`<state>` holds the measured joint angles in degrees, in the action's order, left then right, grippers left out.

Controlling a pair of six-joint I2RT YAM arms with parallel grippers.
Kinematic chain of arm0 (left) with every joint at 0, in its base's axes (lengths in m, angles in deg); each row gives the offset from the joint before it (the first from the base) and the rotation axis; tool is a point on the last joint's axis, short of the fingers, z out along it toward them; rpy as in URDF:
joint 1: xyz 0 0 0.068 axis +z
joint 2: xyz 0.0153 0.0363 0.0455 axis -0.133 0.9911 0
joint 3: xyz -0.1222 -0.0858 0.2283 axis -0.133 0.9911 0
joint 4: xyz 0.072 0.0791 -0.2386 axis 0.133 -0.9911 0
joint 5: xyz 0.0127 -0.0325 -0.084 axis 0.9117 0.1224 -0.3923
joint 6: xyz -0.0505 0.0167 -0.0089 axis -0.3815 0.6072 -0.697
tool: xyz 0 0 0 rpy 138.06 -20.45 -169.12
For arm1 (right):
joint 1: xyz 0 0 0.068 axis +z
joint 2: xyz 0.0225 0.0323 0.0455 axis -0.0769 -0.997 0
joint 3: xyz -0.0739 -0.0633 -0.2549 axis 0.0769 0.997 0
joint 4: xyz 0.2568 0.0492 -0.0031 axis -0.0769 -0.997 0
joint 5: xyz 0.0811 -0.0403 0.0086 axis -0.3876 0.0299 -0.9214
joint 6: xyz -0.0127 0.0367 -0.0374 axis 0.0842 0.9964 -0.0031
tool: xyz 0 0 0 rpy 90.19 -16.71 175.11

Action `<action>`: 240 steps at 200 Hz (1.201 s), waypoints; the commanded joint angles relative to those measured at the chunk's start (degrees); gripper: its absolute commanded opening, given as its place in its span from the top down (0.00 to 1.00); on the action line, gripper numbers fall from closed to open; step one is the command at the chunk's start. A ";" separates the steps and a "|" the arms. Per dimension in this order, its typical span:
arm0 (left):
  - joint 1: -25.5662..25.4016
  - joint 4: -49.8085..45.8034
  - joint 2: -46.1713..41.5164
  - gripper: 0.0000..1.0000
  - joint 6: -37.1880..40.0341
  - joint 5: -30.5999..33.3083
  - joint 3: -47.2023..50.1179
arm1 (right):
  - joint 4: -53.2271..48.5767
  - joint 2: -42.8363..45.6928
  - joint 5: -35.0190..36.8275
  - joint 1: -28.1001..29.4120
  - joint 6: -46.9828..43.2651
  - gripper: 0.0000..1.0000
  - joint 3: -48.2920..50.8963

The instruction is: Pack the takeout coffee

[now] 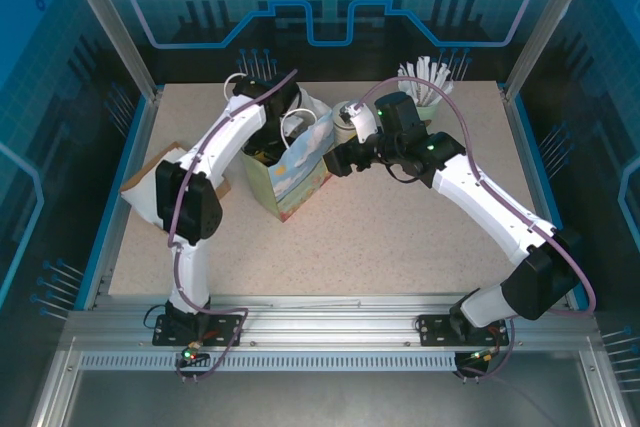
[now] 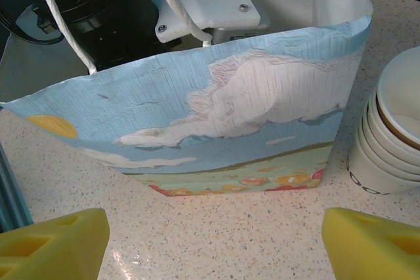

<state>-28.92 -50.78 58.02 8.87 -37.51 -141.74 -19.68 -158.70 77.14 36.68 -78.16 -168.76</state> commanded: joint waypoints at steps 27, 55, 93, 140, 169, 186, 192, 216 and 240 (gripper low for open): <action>0.11 -0.37 -3.62 0.12 0.58 -0.29 -1.32 | -1.01 -0.21 -0.29 0.95 -0.67 0.14 -1.72; 0.29 -0.19 -4.31 0.11 0.57 -0.61 -1.58 | -1.08 -0.27 -0.21 0.95 -0.81 0.14 -1.69; 0.45 -0.36 -4.94 0.10 0.66 -0.68 -2.26 | -1.19 -0.21 -0.19 0.98 -0.86 0.14 -1.89; 0.62 -0.41 -5.29 0.09 0.78 -0.93 -2.74 | -1.32 -0.50 -0.43 1.02 -0.95 0.14 -2.34; 0.81 -0.04 -5.99 0.09 0.74 -1.44 -3.10 | -1.37 -0.52 -0.51 1.03 -0.93 0.14 -2.60; 0.89 0.38 -6.34 0.09 0.66 -1.69 -3.26 | -1.46 -0.67 -0.60 1.04 -1.01 0.14 -2.64; 0.97 0.53 -6.42 0.09 0.67 -1.90 -3.32 | -1.48 -0.65 -0.53 0.99 -0.97 0.14 -2.56; 1.06 0.68 -6.67 0.10 0.66 -2.41 -3.79 | -1.56 -0.57 -0.43 1.08 -0.93 0.14 -2.61; 1.22 0.76 -7.03 0.10 0.67 -2.61 -4.23 | -1.52 -0.66 -0.42 1.10 -1.07 0.14 -2.61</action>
<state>-28.38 -50.08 53.80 8.89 -38.25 -144.01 -20.35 -158.81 77.12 36.79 -78.38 -169.64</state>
